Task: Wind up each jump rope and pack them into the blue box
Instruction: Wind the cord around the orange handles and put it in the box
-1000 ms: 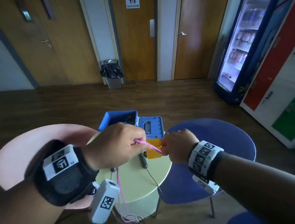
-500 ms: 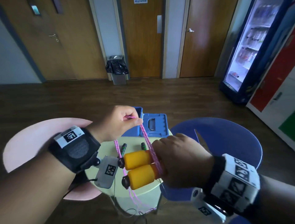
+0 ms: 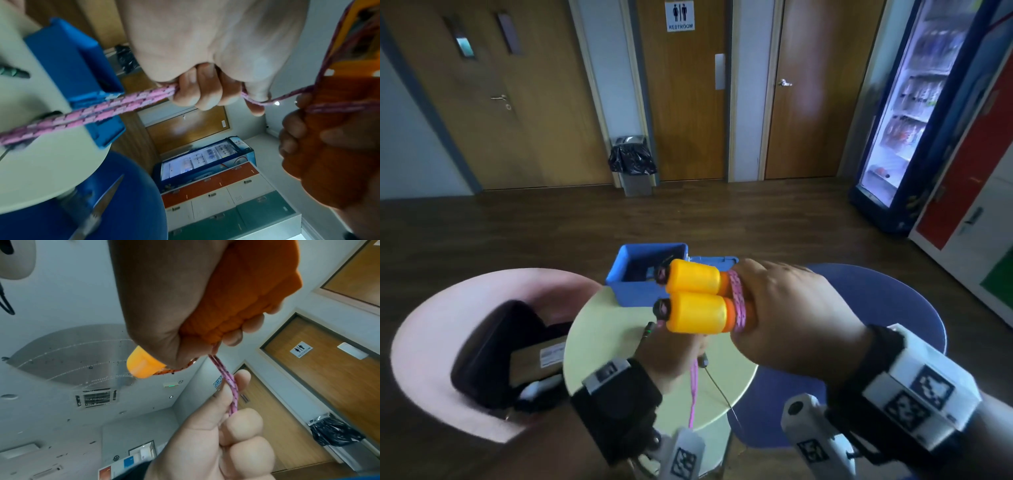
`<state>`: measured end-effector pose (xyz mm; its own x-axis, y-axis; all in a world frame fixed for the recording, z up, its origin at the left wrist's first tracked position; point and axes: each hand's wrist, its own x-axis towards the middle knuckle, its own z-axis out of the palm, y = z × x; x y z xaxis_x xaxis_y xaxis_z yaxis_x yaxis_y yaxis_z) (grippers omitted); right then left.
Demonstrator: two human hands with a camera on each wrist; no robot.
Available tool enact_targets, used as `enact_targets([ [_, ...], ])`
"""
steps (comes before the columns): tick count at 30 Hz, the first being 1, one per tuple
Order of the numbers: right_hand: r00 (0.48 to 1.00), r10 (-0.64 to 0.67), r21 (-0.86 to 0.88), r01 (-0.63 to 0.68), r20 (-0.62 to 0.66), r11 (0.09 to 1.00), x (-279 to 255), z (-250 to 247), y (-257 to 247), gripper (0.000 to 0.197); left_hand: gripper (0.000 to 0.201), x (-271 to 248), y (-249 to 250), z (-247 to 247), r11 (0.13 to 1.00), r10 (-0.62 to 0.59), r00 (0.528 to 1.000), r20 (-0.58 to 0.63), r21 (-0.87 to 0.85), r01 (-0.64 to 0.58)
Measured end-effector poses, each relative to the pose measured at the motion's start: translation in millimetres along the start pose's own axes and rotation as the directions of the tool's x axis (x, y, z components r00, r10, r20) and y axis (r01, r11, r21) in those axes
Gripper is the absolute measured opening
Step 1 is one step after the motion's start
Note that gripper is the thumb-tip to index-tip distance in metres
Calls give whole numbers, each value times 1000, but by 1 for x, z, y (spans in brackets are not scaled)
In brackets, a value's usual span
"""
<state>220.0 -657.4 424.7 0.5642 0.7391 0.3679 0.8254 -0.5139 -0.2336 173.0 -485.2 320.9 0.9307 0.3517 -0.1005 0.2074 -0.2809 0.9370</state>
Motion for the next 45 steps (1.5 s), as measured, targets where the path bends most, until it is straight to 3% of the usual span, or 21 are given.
enact_targets([
  [2, 998, 56, -7, -56, -4, 998, 4, 7, 2, 26, 34, -12, 12, 16, 997, 57, 998, 4, -61, -56],
  [4, 992, 121, -26, -120, 27, 992, 8, 13, 4, 25, 37, -18, 18, 23, 992, 104, 991, -81, -69, -110],
  [7, 981, 181, -47, -179, 62, 983, 13, 21, 6, 28, 28, -20, 12, 23, 979, 197, 971, -133, -29, -202],
  [12, 976, 206, -82, -200, 65, 976, 20, 34, 9, 32, 26, -17, 6, 21, 980, 190, 968, -164, 94, -176],
  [19, 959, 265, -72, -259, 95, 963, 26, 41, 23, 37, 32, -18, 4, 32, 982, 179, 976, -127, 88, -168],
  [25, 962, 272, -107, -270, 0, 957, 35, 46, 39, 34, 34, -15, 7, 34, 985, 167, 986, -10, 42, -166],
  [28, 961, 274, -190, -275, -31, 942, 45, 53, 54, 40, 35, -17, 11, 38, 989, 132, 990, 52, 56, -135],
  [33, 978, 209, -393, -204, -31, 897, 48, 76, 68, 26, 30, -11, 9, 38, 997, 77, 990, 114, -2, -78],
  [36, 976, 214, -451, -173, 40, 876, 47, 86, 67, 25, 25, -7, 6, 36, 999, 48, 984, 171, 3, -49],
  [40, 978, 191, -513, -124, 80, 849, 45, 96, 61, 18, 29, -1, 16, 22, 953, 51, 977, 206, 282, -109],
  [45, 942, 64, -494, 115, 330, 862, 34, 93, 51, 16, 18, 3, 30, -8, 698, 242, 935, 258, 624, -352],
])
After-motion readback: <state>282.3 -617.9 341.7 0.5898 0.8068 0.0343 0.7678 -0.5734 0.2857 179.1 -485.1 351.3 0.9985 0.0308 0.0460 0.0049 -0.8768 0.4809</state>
